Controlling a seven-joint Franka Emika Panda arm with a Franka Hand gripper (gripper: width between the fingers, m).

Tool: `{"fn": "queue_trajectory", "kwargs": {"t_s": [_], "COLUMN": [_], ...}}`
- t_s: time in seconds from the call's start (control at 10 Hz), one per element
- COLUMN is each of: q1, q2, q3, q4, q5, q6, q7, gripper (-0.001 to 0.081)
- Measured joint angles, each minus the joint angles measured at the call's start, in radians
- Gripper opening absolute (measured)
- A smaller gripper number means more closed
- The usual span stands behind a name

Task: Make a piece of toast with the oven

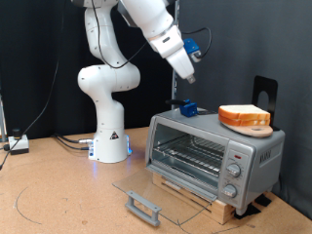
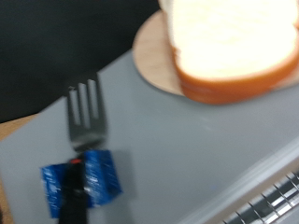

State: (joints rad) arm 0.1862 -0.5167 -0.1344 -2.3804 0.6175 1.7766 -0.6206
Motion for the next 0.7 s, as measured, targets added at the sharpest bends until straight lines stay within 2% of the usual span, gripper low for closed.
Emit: {"fn": "queue_trajectory", "kwargs": {"t_s": [0.3, 0.5, 0.7], "q1": [0.001, 0.002, 0.014], "q2": [-0.094, -0.091, -0.121], "q3": [0.054, 0.054, 0.060], "q4": [-0.029, -0.031, -0.049], "q5": [-0.019, -0.017, -0.036], "q6": [-0.004, -0.011, -0.081], "q7": [0.006, -0.015, -0.092], "gripper": [0.0810, 0.0810, 0.0810]}}
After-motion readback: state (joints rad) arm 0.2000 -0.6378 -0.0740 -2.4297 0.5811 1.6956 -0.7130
